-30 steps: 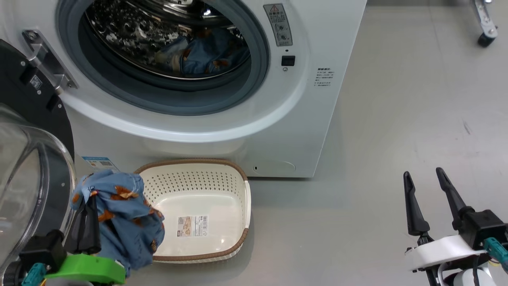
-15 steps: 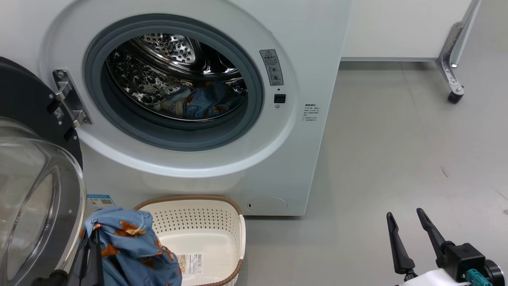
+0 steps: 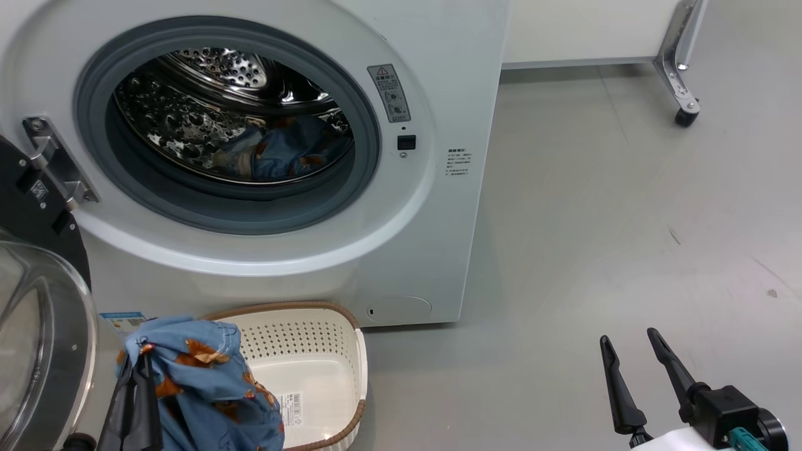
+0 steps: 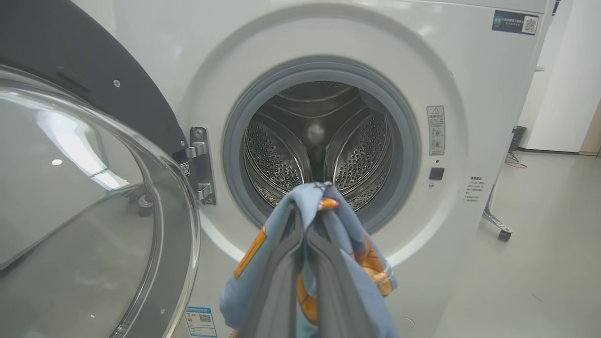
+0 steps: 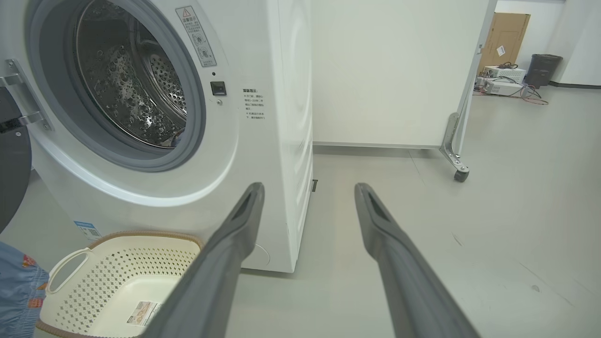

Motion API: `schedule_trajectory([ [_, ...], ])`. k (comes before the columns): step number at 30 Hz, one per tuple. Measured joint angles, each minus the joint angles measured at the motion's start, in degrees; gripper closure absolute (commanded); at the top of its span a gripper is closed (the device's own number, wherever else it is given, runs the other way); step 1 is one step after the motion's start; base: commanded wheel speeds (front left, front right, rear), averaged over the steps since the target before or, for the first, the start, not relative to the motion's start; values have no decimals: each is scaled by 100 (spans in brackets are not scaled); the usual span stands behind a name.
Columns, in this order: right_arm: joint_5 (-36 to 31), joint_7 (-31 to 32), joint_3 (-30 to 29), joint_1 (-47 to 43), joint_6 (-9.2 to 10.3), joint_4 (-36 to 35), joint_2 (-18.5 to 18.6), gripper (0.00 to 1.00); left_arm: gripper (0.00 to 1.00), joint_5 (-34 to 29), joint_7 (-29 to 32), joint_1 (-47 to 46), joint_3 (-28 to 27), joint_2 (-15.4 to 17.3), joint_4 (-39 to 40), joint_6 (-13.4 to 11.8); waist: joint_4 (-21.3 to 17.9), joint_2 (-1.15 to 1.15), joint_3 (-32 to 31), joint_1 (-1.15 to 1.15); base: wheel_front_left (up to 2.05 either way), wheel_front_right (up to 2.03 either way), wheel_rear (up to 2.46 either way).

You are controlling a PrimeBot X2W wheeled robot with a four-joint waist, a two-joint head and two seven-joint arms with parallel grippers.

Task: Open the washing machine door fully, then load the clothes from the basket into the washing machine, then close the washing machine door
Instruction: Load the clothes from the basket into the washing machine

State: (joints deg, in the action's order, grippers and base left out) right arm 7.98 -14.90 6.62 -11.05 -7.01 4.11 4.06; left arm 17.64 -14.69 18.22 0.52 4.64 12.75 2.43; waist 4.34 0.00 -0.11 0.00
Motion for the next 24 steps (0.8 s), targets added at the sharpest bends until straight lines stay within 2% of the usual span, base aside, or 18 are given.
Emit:
schedule_trajectory([
  [7,1,0,136,77,0,-99,-36,0,100,137,32,-177,-35,-1,213,-2,-263,0,284,0,0,0,0],
  [14,1,0,246,349,0,-182,-56,0,100,246,207,-1031,-219,81,405,-2,-648,0,704,0,0,0,0],
  [19,1,0,357,527,0,-200,-81,0,100,232,364,-1709,-488,408,324,-10,-952,0,969,0,0,0,0],
  [24,15,0,392,742,0,-226,-103,0,100,248,703,-2293,-865,711,-282,-211,-1397,0,1246,0,0,0,0],
])
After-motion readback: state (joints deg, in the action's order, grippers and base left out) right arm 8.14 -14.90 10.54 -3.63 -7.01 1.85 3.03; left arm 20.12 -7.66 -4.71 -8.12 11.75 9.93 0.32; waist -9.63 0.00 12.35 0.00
